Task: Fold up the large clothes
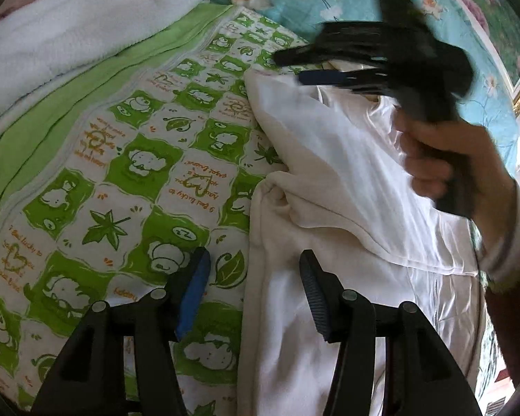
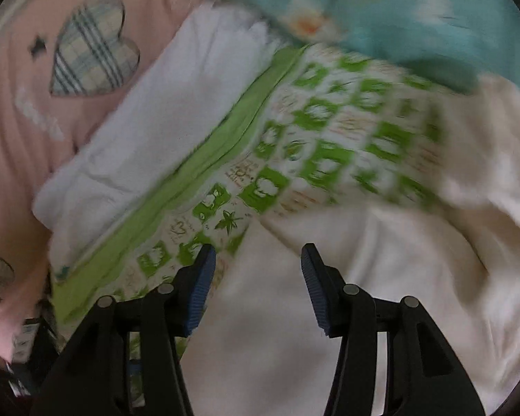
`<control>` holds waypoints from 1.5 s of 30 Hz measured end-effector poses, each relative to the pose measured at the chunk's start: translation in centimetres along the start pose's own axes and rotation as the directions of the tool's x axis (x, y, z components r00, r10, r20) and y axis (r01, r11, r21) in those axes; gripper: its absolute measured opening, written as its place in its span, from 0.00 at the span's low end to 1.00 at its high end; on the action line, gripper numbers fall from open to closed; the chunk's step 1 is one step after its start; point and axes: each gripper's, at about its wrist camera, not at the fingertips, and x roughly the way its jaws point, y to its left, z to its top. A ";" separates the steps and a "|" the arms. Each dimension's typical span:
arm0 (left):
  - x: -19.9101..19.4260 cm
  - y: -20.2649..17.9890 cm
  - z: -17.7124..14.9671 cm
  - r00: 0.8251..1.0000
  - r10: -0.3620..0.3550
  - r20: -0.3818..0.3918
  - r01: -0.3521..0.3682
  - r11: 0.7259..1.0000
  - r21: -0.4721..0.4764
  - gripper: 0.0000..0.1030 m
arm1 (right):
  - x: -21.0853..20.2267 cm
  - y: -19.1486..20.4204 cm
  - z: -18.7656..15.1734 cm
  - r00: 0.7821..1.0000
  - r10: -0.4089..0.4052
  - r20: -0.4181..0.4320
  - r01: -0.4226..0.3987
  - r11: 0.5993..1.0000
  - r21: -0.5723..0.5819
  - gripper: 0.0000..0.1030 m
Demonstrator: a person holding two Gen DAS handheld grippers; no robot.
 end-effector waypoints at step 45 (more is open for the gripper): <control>5.0 -6.2 2.6 0.996 -0.051 -0.078 0.058 0.994 0.091 0.08 | -18.4 -16.5 -27.4 0.879 -0.477 -0.028 0.412 0.727 0.550 0.10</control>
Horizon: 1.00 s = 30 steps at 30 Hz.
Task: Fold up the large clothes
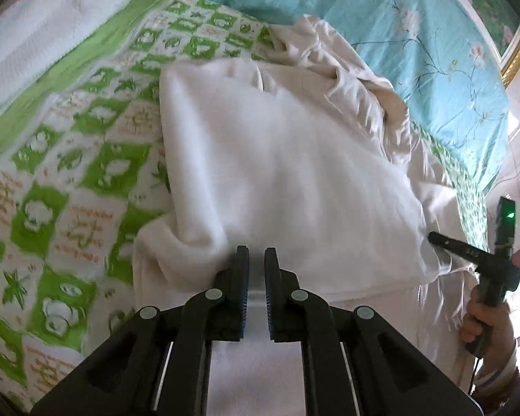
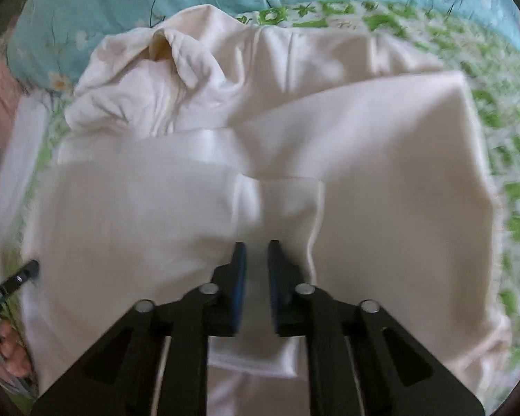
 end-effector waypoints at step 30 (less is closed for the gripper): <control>0.9 -1.9 1.0 0.999 -0.030 -0.041 0.033 0.997 0.069 0.25 | -4.8 -3.5 2.0 0.993 -0.006 0.120 -0.011 0.990 0.143 0.30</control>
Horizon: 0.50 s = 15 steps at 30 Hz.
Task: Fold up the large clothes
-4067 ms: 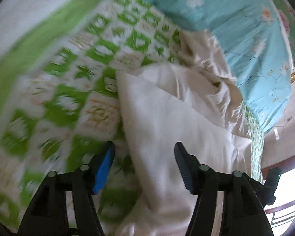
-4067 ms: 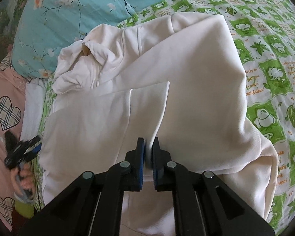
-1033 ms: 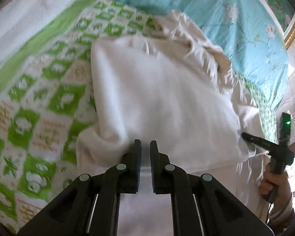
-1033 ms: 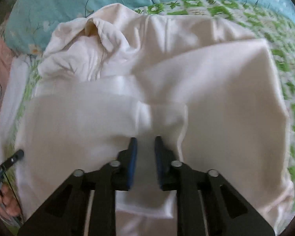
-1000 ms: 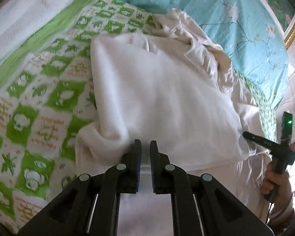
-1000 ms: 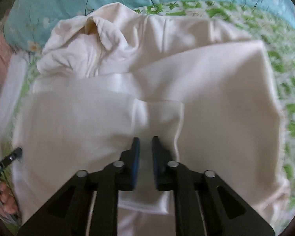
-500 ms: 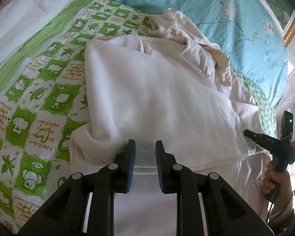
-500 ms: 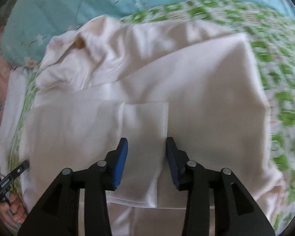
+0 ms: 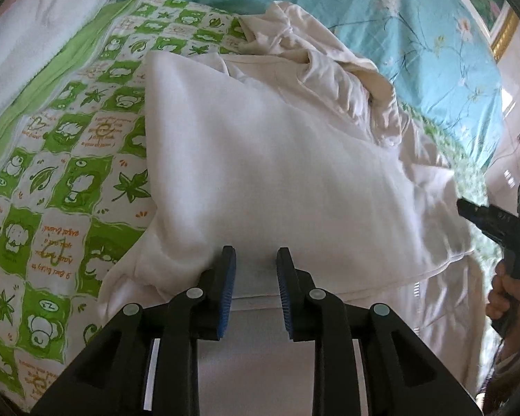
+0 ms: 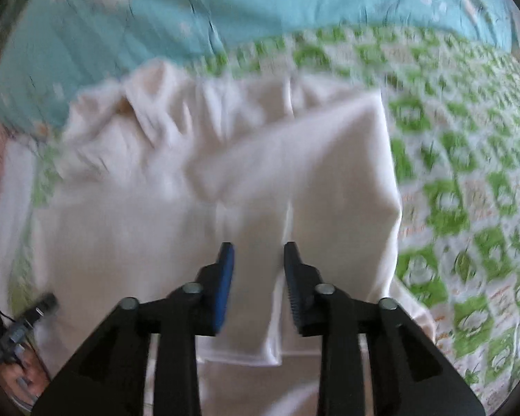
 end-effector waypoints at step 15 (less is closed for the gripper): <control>3.2 1.3 21.7 0.972 -0.202 0.124 0.221 0.960 -0.171 0.69 | 7.8 10.6 12.9 0.882 0.472 -0.019 -0.467 0.878 0.108 0.31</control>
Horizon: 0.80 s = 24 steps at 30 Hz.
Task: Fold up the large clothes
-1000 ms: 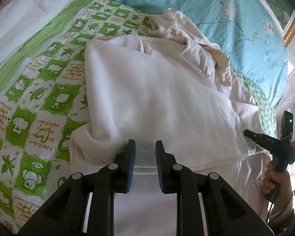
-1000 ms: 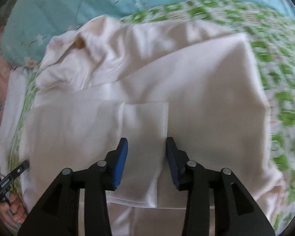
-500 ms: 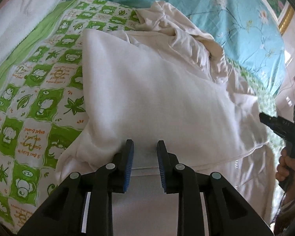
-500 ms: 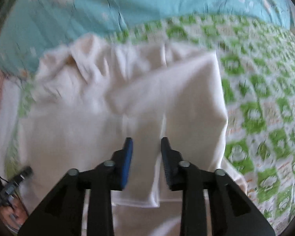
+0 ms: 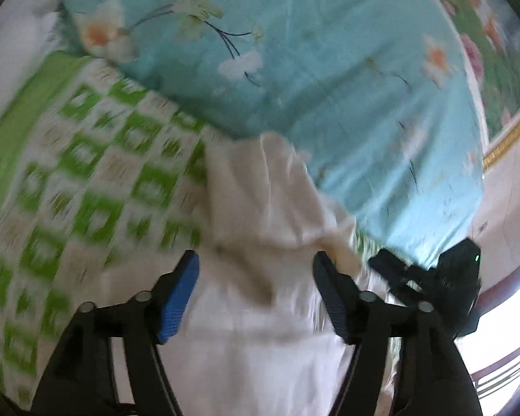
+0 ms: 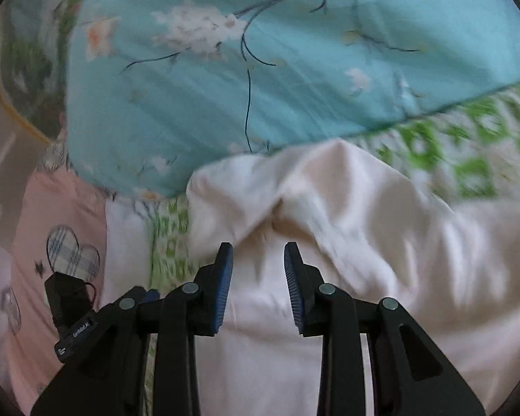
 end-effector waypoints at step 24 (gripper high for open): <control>-4.6 -5.5 -11.5 0.927 -0.347 0.146 0.336 0.937 0.094 0.04 | -8.3 -0.2 -3.2 0.967 0.254 0.028 -0.251 0.966 -0.066 0.02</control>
